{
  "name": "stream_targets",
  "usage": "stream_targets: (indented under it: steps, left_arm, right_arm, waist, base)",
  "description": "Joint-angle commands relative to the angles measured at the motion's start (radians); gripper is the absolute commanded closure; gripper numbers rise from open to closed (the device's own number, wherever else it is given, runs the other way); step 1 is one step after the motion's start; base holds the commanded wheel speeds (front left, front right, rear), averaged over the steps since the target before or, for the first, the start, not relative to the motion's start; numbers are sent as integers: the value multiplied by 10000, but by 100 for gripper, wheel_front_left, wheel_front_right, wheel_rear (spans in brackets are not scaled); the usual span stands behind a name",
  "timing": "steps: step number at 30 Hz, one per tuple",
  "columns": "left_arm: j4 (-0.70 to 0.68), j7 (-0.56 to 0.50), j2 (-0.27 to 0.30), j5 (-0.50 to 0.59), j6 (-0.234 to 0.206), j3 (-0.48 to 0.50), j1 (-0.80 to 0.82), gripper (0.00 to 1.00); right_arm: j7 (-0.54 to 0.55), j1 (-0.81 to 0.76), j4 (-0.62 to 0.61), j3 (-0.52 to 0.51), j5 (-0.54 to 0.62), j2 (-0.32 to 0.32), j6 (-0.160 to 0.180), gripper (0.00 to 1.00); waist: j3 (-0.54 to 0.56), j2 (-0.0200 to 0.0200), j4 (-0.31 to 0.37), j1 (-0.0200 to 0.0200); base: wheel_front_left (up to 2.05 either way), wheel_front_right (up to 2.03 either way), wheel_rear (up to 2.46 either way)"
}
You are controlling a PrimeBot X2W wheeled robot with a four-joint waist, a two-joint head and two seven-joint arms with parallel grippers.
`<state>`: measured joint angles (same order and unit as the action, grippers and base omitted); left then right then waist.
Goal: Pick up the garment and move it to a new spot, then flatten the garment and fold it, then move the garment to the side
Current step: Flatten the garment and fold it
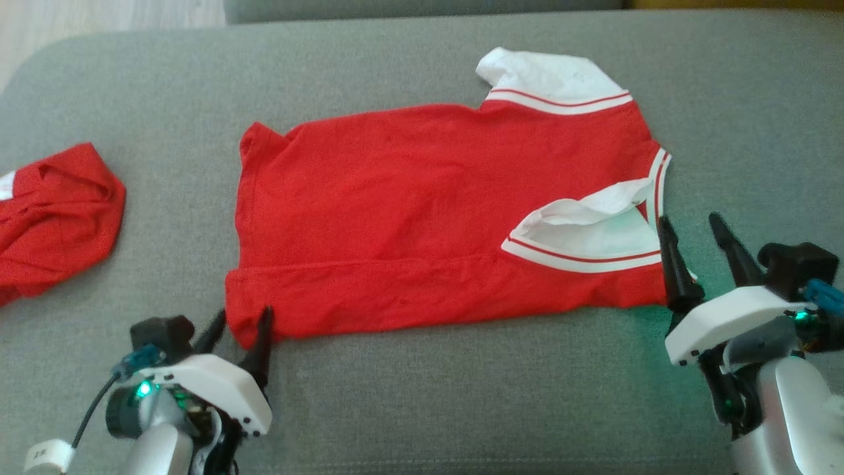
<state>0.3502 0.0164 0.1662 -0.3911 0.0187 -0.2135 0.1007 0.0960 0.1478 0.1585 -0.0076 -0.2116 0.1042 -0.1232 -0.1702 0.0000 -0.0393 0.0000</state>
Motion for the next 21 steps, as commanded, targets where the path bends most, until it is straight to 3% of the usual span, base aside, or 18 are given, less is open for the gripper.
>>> stream_targets:
  steps: [1, 10, 11, 12, 13, 15, 16, 17, 21]
  left_arm:
    - [117, -199, 51, -215, 111, 325, 422, 0]
    - [955, -716, -162, -980, 460, 428, 916, 1]
    - [1013, -738, -156, -1033, 507, 421, 979, 25]
    - [1072, -782, -142, -1067, 550, 397, 1032, 78]
    - [1107, -804, -150, -1144, 599, 396, 1078, 100]
    - [1134, -788, -76, -1120, 649, 340, 1166, 100]
    - [1114, -738, -54, -1128, 670, 336, 1199, 100]
    - [1083, -669, -14, -1096, 678, 327, 1227, 100]
    - [874, -414, 129, -983, 650, 323, 1222, 100]
  right_arm:
    - [454, 245, -14, 92, -85, 71, -75, 0]
    - [2635, 228, -69, -299, -182, -194, -75, 0]
    - [3012, 186, -69, -361, -160, -229, -75, 0]
    - [3208, 186, -164, -416, -241, -274, -75, 0]
    - [3379, 187, -252, -450, -329, -313, -75, 0]
    - [3751, 144, -382, -510, -442, -368, -75, 0]
    - [3838, 137, -486, -561, -543, -395, -75, 38]
    - [3902, 127, -591, -596, -563, -413, -75, 100]
    - [4035, 42, -980, -703, -697, -474, -75, 100]
  waist:
    - [-280, 0, -33, 0]
    - [-832, 0, 12, 0]
    - [-875, 0, 14, 0]
    - [-919, 0, 16, 0]
    - [-963, 0, 10, 0]
    - [-1030, 0, -4, 0]
    - [-1054, 0, -15, 0]
    - [-1074, 0, -26, 0]
    - [-1082, 0, -52, 0]
  base:
    - [0, 0, 0]
    - [0, 0, 0]
    - [0, 0, 0]
    - [0, 0, 0]
    - [0, 0, 0]
    - [0, 0, 0]
    - [0, 0, 0]
    - [0, 0, 0]
    - [0, 0, 0]
